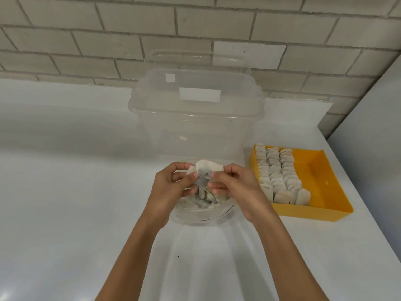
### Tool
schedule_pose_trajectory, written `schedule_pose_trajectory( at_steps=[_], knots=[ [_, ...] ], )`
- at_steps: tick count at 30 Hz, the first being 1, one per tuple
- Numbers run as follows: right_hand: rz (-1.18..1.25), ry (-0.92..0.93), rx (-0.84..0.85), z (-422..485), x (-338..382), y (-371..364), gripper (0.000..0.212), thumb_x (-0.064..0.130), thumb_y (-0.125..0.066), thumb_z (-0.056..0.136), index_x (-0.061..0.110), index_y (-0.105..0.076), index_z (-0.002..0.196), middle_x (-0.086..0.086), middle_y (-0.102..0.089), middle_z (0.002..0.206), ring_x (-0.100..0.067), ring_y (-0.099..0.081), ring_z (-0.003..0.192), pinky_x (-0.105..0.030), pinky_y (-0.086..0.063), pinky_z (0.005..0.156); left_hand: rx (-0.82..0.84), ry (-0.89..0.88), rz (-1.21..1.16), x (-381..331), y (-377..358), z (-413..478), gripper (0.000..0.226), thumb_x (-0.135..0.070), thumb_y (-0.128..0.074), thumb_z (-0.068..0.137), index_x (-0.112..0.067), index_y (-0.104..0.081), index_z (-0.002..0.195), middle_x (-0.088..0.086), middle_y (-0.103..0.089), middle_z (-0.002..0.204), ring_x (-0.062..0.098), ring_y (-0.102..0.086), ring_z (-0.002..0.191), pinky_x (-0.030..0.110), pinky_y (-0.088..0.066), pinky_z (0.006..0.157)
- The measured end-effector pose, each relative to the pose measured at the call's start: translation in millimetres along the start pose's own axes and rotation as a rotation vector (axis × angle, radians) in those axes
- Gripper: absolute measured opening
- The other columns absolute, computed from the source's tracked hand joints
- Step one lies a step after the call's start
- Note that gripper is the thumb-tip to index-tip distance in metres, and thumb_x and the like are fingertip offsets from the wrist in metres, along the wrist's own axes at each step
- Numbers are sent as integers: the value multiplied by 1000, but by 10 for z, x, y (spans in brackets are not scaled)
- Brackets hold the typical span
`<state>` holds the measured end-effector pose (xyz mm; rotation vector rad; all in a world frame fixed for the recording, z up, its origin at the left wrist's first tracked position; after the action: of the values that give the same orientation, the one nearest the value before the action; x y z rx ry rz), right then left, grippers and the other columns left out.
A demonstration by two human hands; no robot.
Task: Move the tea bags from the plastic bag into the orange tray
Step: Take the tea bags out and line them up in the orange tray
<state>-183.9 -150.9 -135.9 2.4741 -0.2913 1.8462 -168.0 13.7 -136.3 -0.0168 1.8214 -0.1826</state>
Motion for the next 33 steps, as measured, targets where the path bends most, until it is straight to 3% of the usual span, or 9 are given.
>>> schedule_pose_trajectory(
  at_steps=[2, 4, 10, 16, 19, 21, 25, 30, 33],
  knots=[
    [-306, 98, -59, 15, 25, 50, 11, 18, -77, 76, 13, -67, 75, 0, -66, 70, -14, -63, 66, -26, -51, 60, 16, -38, 13, -107, -49, 2, 21, -14, -72, 83, -10, -67, 103, 9, -74, 90, 22, -72, 82, 22, -55, 66],
    [-404, 173, -37, 4, 99, 59, 10, 20, -79, 72, 18, -70, 76, 3, -68, 72, -14, -63, 70, -31, -52, 65, 36, -81, 32, -220, -111, 20, 20, -12, -71, 83, -9, -67, 103, 8, -74, 90, 19, -72, 81, 20, -55, 64],
    [-287, 324, -3, -65, 444, 220, 9, 10, -75, 80, 17, -71, 85, -1, -69, 73, -2, -59, 59, -12, -43, 55, 142, -154, 80, -461, -409, 106, 19, -12, -71, 84, -7, -68, 101, 9, -73, 92, 17, -71, 81, 22, -56, 66],
    [-224, 303, -55, -80, 705, 655, 9, 17, -64, 90, 15, -73, 87, 3, -68, 72, -6, -59, 66, -20, -45, 62, 222, -178, 118, -633, -788, 239, 20, -11, -69, 85, -4, -67, 104, 10, -71, 89, 15, -69, 77, 21, -56, 66],
    [-215, 333, -116, -106, 808, 898, 27, 20, -65, 90, -4, -65, 79, -10, -45, 66, -19, -41, 65, -29, -38, 63, 259, -177, 141, -629, -983, 274, 20, -11, -70, 85, -4, -67, 103, 11, -70, 89, 15, -68, 76, 21, -56, 66],
    [-224, 356, -142, -121, 865, 1059, 24, 18, -66, 88, -5, -65, 80, -10, -43, 65, -18, -38, 61, -27, -36, 59, 279, -172, 151, -604, -1090, 285, 18, -12, -70, 85, -5, -68, 102, 11, -70, 89, 15, -67, 76, 21, -56, 66],
    [-181, 341, -224, -73, 921, 1460, 8, 6, -66, 87, 6, -72, 92, 3, -59, 62, -9, -47, 54, -20, -43, 51, 305, -157, 169, -522, -1250, 292, 18, -11, -70, 85, -4, -68, 101, 11, -70, 86, 15, -66, 75, 22, -56, 67],
    [-102, 258, -324, 117, 866, 1966, 12, 1, -59, 91, 8, -66, 85, -5, -70, 69, -12, -68, 64, -18, -54, 58, 311, -126, 182, -423, -1338, 299, 16, -10, -69, 85, -3, -68, 100, 4, -70, 80, 10, -67, 71, 21, -56, 65],
    [-249, 192, -444, 342, 720, 2252, 9, 2, -61, 90, 11, -62, 89, -16, -71, 86, -21, -72, 69, -25, -56, 59, 306, -114, 177, -383, -1362, 305, 17, -9, -69, 85, -2, -68, 101, 8, -70, 83, 11, -66, 72, 20, -56, 65]
  ],
)
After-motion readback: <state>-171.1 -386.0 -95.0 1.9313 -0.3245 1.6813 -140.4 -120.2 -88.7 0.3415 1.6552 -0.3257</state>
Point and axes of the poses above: each hand's wrist, its own z-axis towards the middle knuckle, its own y-axis out of the back of the hand, x = y × z, the point moved 5 cm from there along z, towards the middle knuckle
